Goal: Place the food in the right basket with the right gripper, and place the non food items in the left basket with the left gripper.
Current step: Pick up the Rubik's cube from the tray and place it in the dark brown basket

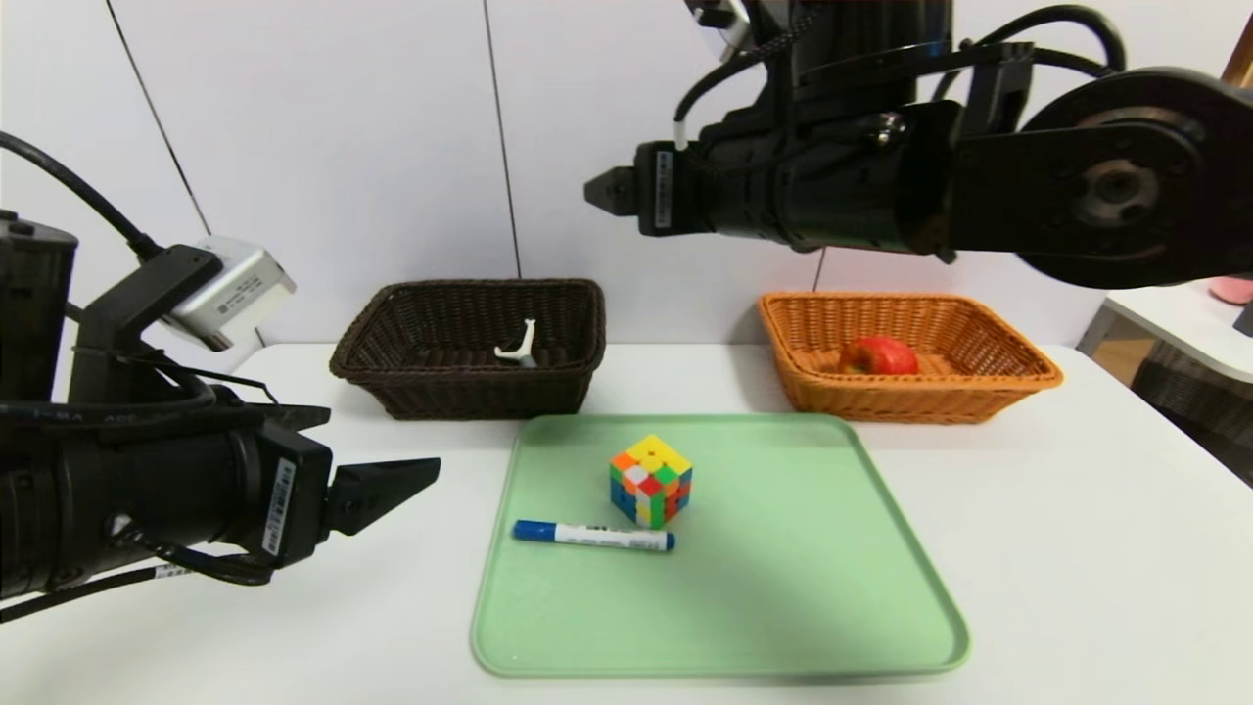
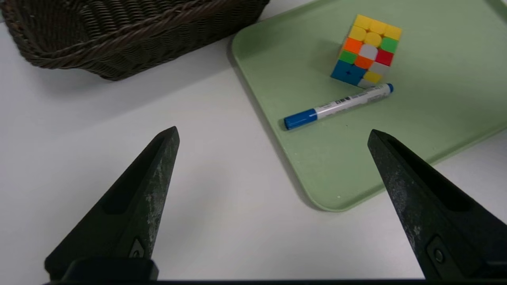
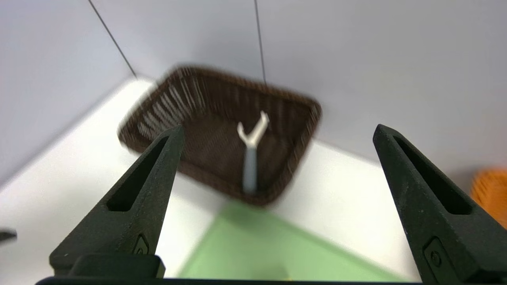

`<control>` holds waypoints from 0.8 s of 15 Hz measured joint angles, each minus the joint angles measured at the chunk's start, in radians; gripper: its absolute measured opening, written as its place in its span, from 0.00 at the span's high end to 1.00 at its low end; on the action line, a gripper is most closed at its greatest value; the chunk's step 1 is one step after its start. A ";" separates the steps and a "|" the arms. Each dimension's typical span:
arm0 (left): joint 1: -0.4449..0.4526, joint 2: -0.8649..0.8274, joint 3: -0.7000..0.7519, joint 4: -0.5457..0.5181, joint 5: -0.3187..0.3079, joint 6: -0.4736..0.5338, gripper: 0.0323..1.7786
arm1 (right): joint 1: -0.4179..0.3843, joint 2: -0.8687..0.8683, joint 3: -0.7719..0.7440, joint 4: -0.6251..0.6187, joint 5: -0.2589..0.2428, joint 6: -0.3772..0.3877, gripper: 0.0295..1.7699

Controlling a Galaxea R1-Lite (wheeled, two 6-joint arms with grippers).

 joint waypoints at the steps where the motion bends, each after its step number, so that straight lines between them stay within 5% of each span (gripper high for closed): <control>1: -0.036 0.008 0.000 0.000 -0.010 0.000 0.05 | -0.019 -0.037 0.046 0.035 -0.006 0.000 0.06; 5: -0.120 0.073 0.001 -0.064 -0.113 0.050 0.05 | -0.090 -0.154 0.197 0.047 -0.010 0.004 0.05; 12: -0.146 0.331 -0.002 -0.418 -0.191 0.157 0.05 | -0.207 -0.335 0.426 0.041 -0.010 0.004 0.04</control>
